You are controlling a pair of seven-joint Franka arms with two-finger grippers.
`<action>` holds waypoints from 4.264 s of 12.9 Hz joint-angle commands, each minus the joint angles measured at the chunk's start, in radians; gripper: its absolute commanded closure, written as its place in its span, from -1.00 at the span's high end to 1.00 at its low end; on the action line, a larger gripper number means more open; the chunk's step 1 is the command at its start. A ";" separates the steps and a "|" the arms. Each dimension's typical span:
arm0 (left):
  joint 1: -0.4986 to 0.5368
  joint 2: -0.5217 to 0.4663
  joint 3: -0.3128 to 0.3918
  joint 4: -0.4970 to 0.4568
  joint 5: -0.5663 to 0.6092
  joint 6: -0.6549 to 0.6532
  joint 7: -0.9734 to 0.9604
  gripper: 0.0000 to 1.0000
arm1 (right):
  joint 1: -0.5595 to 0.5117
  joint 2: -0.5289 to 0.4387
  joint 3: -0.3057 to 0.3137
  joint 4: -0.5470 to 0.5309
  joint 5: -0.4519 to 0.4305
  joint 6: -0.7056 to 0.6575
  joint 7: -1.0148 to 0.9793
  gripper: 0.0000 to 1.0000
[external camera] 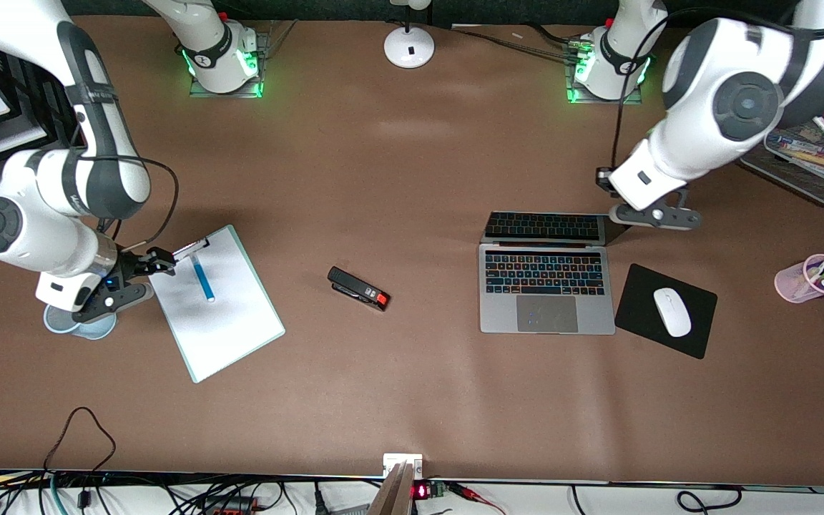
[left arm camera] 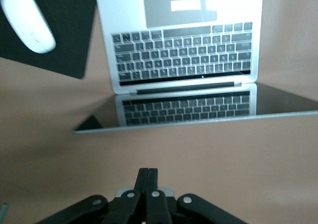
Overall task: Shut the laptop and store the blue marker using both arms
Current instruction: 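Grasp the blue marker with the right gripper while the left gripper nears the laptop, then lift the marker with the right gripper while the left gripper reaches the lid, then carry the marker to the blue cup while the left gripper pushes the lid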
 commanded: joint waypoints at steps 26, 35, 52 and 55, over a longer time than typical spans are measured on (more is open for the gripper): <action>0.020 -0.011 -0.142 -0.260 -0.017 0.465 -0.126 -1.00 | 0.082 0.197 0.004 -0.038 0.003 0.251 -0.093 -0.31; 0.040 0.017 -0.137 -0.200 -0.014 0.471 -0.120 -1.00 | 0.077 0.178 0.002 -0.027 0.004 0.242 -0.084 -1.00; 0.064 0.256 -0.132 0.005 0.131 0.532 -0.128 -1.00 | -0.127 -0.120 -0.005 0.167 0.276 -0.241 -0.579 -1.00; 0.075 0.313 -0.132 0.052 0.170 0.541 -0.129 -1.00 | -0.182 -0.120 -0.009 0.201 0.377 -0.260 -0.770 -1.00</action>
